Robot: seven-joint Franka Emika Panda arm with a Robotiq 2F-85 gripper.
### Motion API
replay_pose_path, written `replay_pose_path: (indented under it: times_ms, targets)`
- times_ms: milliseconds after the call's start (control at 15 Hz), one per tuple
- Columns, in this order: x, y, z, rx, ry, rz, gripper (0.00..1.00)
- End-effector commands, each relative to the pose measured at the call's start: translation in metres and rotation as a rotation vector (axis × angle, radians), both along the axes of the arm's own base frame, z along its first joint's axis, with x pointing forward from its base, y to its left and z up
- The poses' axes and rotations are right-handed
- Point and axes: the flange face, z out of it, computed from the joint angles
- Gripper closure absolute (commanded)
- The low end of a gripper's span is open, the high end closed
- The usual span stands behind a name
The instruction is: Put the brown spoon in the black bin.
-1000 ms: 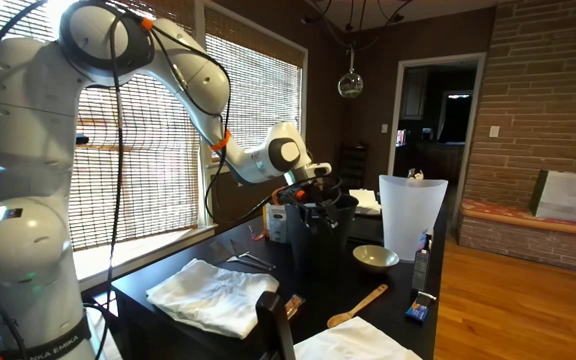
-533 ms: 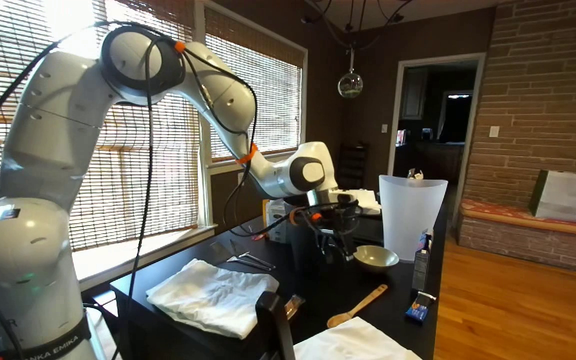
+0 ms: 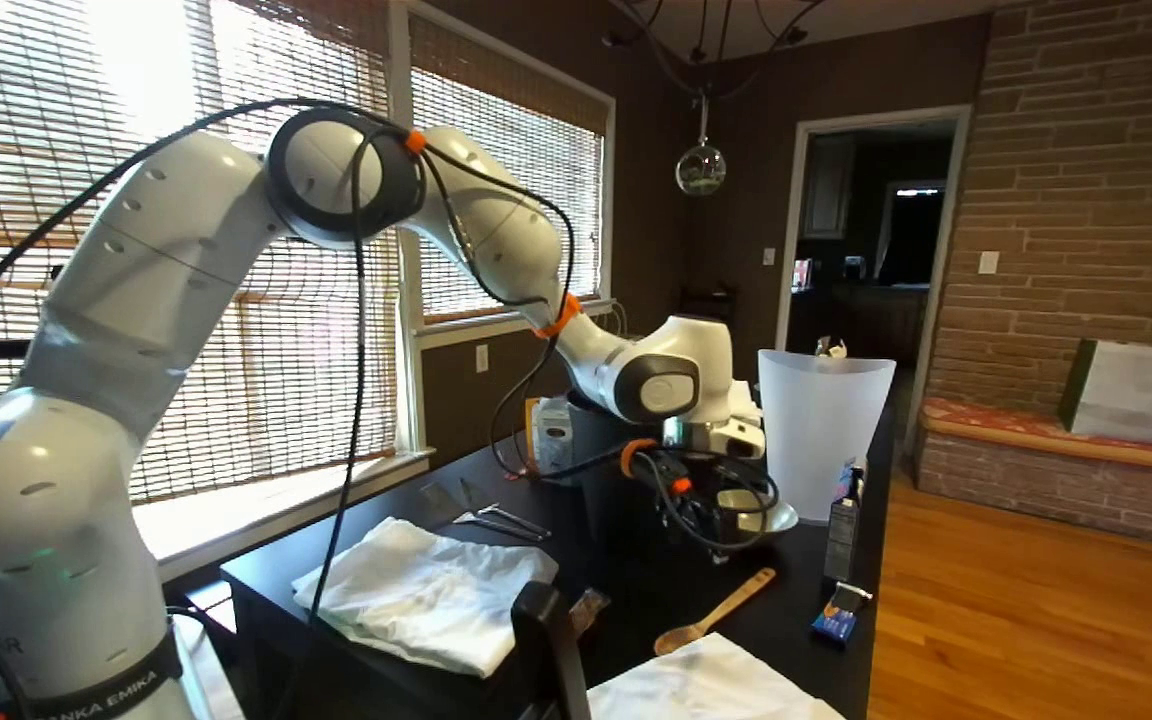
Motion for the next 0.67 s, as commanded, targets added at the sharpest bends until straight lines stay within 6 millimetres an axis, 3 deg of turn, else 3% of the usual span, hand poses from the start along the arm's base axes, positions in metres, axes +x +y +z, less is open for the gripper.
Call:
replay_pose_path:
  times_ms: [0, 600]
  targets:
    - [0.014, -0.022, -0.021, 0.066, -0.032, 0.028, 0.0]
    - [0.024, -0.03, -0.074, 0.074, -0.021, 0.066, 0.0]
